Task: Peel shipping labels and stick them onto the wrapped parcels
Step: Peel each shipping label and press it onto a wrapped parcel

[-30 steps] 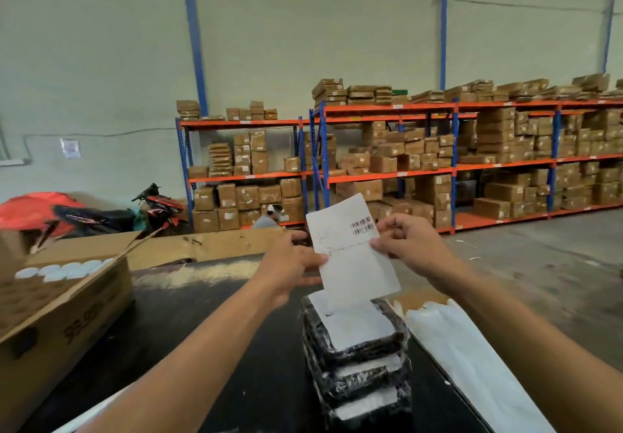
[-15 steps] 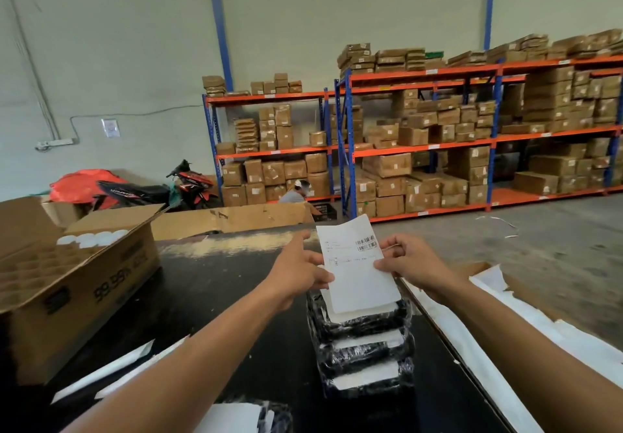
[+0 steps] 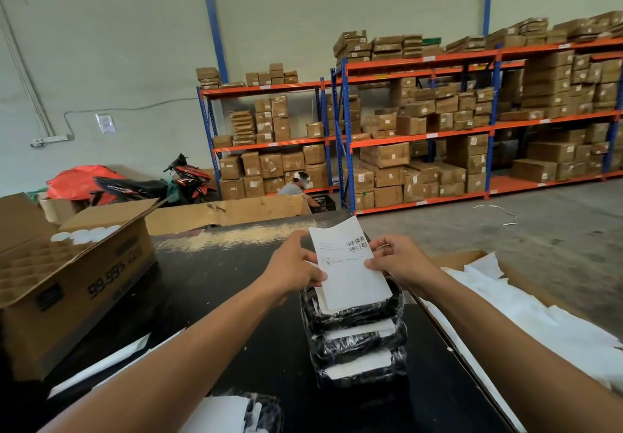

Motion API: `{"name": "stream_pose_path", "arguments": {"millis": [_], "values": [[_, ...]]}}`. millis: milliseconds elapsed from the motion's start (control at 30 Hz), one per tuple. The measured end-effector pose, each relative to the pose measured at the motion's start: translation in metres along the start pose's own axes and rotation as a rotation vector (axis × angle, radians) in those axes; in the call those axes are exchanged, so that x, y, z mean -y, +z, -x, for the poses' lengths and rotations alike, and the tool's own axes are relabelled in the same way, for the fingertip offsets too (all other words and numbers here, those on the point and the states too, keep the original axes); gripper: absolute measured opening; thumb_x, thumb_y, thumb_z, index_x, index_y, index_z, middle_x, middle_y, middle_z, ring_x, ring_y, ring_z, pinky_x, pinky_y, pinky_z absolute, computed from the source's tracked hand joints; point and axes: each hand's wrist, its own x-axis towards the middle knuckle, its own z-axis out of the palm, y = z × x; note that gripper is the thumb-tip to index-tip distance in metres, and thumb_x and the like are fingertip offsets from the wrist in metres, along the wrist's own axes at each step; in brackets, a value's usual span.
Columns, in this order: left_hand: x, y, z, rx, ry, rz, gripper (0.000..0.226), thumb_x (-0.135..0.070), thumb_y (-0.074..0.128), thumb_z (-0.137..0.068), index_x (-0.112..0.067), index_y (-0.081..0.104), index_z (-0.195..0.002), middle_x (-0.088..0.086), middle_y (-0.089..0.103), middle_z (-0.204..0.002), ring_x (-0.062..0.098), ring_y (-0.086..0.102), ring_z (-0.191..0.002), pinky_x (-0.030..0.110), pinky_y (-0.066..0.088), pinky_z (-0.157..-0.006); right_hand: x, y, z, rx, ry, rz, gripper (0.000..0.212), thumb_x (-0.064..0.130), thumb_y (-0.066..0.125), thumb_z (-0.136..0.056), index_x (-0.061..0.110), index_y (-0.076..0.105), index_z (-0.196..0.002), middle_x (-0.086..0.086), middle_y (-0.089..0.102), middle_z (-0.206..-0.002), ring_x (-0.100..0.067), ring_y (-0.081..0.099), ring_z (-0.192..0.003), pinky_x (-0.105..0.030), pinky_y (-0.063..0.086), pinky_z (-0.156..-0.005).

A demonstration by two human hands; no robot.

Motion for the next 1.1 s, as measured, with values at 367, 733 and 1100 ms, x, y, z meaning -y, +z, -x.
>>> {"name": "stream_pose_path", "arguments": {"millis": [367,733,1100], "values": [[0.008,-0.003,-0.006,-0.003,-0.015,-0.032,0.076,0.016,0.065,-0.077,-0.013,0.033,-0.140,0.015,0.066,-0.100,0.029,0.067,-0.092,0.034,0.059,-0.072,-0.004,0.004,-0.007,0.007,-0.015,0.058,0.020,-0.001,0.067,-0.081,0.009,0.059,-0.097,-0.010,0.067,-0.088,-0.022,0.065,-0.078,-0.031,0.055,-0.070],[0.017,-0.002,-0.010,0.003,-0.031,-0.143,0.076,0.012,0.070,-0.075,-0.012,0.035,-0.138,0.014,0.068,-0.102,0.026,0.068,-0.091,0.033,0.057,-0.074,-0.008,0.006,-0.009,0.014,-0.052,0.191,0.024,0.004,0.071,-0.079,0.021,0.055,-0.084,0.001,0.062,-0.078,-0.018,0.061,-0.076,-0.031,0.052,-0.071],[0.013,0.001,-0.007,0.002,0.002,-0.442,0.087,-0.009,0.077,-0.078,-0.009,0.023,-0.147,0.011,0.056,-0.123,0.021,0.055,-0.101,0.026,0.041,-0.079,-0.012,0.014,-0.007,-0.057,-0.105,0.414,0.035,0.013,0.075,-0.077,0.018,0.052,-0.103,0.003,0.057,-0.092,-0.015,0.056,-0.084,-0.021,0.043,-0.066]]}}
